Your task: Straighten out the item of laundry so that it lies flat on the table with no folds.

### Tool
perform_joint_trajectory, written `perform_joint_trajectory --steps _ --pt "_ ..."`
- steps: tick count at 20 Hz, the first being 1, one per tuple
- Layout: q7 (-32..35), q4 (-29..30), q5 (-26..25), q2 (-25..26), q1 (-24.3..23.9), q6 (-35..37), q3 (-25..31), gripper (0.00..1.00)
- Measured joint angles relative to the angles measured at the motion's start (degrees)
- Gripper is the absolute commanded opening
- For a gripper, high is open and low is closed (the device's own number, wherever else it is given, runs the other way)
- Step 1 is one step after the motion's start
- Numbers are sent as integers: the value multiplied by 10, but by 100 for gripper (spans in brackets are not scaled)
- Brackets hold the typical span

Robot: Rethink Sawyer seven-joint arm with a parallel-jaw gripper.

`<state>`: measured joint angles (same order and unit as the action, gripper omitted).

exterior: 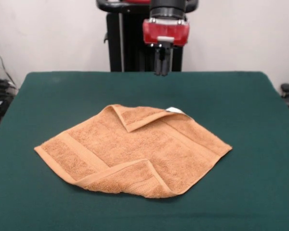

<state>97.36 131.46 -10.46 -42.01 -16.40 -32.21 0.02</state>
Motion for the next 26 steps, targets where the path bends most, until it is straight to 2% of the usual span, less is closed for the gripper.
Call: perform_joint_trajectory --steps 11,18,22,26 --pt "0 -86 0 113 -44 -1 14 0" --pt "0 -126 -3 181 -48 -1 22 0" --pt "0 -138 -7 204 -49 -9 28 0" --pt "0 -138 -4 203 -48 -5 28 0"
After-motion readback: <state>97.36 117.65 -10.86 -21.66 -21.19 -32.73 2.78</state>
